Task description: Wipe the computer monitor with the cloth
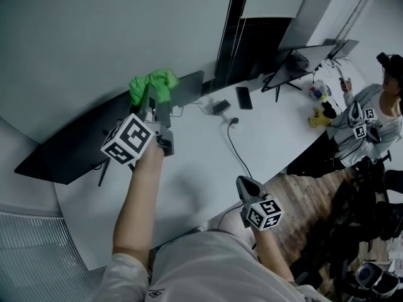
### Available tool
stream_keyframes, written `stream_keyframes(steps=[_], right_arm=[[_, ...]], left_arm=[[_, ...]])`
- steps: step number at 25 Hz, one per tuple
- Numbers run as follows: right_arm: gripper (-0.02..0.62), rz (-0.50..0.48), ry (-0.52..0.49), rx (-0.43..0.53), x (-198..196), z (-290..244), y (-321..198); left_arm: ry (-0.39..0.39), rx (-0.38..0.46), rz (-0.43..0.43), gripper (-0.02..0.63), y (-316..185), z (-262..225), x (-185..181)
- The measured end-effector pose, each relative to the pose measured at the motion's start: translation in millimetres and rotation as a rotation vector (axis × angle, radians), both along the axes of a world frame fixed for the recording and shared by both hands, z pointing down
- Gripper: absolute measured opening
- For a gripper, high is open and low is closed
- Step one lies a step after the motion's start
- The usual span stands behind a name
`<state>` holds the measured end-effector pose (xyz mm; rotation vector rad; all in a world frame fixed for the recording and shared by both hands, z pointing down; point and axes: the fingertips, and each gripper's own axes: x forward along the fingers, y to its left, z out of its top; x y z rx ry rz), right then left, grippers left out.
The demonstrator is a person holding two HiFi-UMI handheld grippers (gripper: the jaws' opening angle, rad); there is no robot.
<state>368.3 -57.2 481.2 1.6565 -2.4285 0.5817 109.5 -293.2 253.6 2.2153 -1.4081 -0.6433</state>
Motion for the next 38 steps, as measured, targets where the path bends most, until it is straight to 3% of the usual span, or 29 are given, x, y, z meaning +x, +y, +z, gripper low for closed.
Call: stream_keyframes(steps=[29, 38], right_arm=[[0.003, -0.196, -0.006, -0.004, -140.9, -10.0, -42.1], [0.003, -0.277, -0.006, -0.013, -195.7, -12.5, -46.6]], left_arm=[[0.048, -0.03, -0.047, 0.063, 30.9, 0.7, -116.0], [0.044, -0.021, -0.094, 0.063, 54.6, -3.2, -170.6]])
